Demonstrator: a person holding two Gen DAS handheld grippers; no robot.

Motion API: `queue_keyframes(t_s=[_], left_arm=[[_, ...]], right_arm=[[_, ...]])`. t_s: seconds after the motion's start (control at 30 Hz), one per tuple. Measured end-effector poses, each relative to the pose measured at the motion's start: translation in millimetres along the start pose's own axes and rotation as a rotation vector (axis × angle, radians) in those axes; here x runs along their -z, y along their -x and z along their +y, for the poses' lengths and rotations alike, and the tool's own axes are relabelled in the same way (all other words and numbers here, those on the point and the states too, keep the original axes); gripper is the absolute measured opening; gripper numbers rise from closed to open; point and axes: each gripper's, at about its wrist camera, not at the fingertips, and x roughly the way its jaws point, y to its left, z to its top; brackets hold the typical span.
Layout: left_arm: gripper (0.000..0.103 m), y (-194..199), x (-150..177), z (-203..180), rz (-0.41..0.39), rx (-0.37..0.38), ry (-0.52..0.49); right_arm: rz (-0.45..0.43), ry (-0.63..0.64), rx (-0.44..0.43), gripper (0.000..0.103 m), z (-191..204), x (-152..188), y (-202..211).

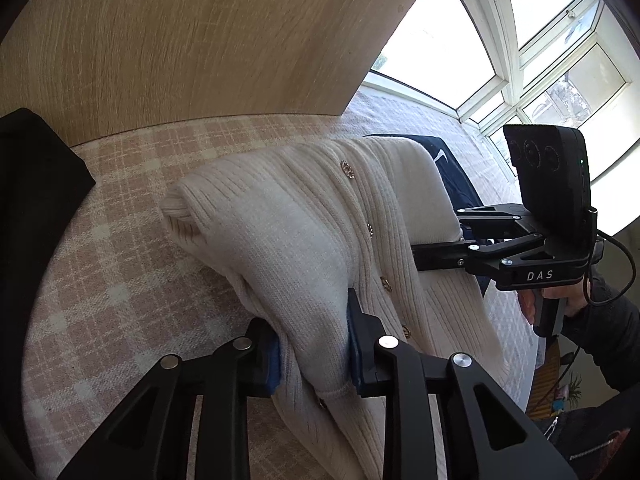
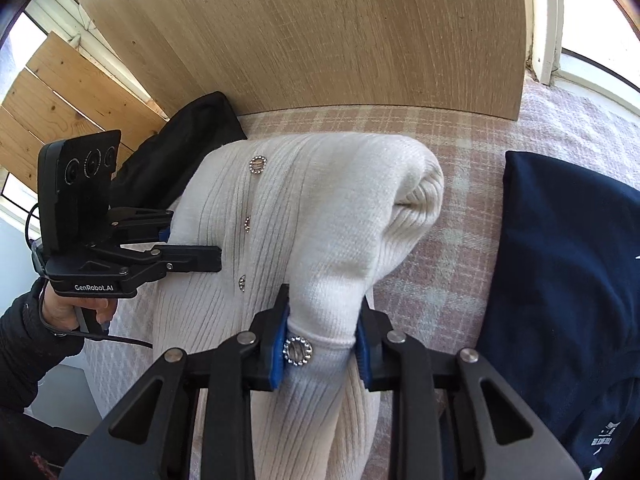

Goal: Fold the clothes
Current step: 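Lift the folded cardigan with both grippers and carry it onto the navy T-shirt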

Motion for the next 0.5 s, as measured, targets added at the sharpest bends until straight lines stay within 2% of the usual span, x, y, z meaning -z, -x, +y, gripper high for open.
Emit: queue_keyframes(t_s=[0.17,0.5], left_arm=[[0.023,15,2,-17,-0.049,0.005,-0.027],[0.023,66,17,-85,-0.218,0.001,-0.152]], right_arm=[[-0.058,-0.031,-0.026,0.026,1,8,21],[-0.276,0.017,0.02,0.026,40,47,97]])
